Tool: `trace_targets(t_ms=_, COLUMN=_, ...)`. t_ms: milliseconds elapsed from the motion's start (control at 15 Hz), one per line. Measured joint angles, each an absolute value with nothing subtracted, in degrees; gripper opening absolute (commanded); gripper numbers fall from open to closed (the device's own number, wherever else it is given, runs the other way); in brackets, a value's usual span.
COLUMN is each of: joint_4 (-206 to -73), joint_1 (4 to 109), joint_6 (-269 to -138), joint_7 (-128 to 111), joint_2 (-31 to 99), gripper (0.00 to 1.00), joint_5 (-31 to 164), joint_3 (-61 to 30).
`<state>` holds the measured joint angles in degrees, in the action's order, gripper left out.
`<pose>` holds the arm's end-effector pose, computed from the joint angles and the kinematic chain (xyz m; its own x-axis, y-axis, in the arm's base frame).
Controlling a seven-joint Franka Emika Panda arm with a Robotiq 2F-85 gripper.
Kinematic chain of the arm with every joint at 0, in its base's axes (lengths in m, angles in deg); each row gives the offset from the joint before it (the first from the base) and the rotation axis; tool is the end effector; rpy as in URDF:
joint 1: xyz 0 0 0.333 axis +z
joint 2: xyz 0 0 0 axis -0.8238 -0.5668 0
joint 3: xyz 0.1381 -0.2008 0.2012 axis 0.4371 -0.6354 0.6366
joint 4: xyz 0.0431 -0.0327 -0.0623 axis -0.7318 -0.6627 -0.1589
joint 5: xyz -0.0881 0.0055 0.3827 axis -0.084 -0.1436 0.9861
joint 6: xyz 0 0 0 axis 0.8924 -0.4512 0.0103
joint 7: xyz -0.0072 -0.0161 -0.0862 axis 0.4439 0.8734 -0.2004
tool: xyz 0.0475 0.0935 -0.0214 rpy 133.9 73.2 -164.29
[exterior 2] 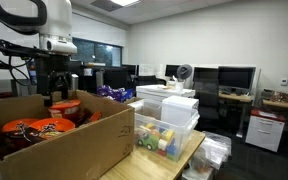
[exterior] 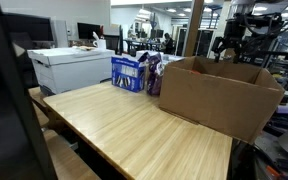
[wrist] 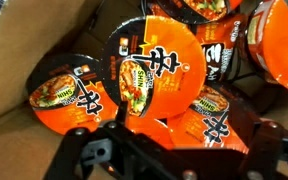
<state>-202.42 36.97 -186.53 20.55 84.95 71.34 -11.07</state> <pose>0.3268 -0.1025 0.4015 0.6097 -0.7902 -0.0617 -0.7912 -0.6114 0.0114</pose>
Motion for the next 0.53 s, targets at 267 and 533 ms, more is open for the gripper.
trace_targets(t_ms=267, joint_4=-199.27, joint_1=38.29, joint_6=-181.82, joint_7=22.59, joint_2=84.93, gripper=1.00, joint_5=69.41, joint_3=-7.75)
trace_targets(t_ms=533, joint_4=-195.68, joint_1=41.69, joint_6=-177.44, joint_7=23.02, joint_2=84.50, gripper=1.00, joint_5=67.78, joint_3=-4.20)
